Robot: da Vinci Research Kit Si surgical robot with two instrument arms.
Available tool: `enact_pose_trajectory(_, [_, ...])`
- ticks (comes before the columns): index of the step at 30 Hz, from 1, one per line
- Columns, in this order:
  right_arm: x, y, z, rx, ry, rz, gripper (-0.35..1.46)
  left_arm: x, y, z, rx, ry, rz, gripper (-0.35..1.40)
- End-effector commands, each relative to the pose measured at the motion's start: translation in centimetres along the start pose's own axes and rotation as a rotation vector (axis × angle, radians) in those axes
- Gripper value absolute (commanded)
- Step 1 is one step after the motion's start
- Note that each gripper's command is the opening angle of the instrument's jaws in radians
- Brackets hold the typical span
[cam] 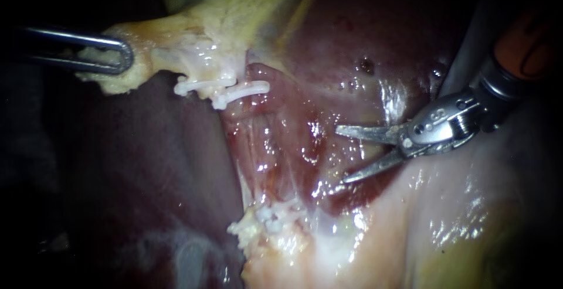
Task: Go back from the cut right tube
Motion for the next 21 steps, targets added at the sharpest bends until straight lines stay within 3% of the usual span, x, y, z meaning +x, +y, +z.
enact_pose_trajectory(1, [0.0, 0.0, 0.0, 0.0, 0.0, 0.0, 1.45, -0.01, -0.04, 0.03, 0.002, 0.001, 0.002, -0.35])
enact_pose_trajectory(8, [-0.02, 0.0, -0.02, 0.001, 0.001, -0.001, 1.45, -0.1, -0.26, 0.26, 0.011, 0.006, 0.006, -0.35])
enact_pose_trajectory(21, [-0.02, 0.0, -0.02, -0.002, 0.0, -0.001, 1.45, -0.19, -0.4, 0.51, 0.014, -0.005, 0.05, -0.35])
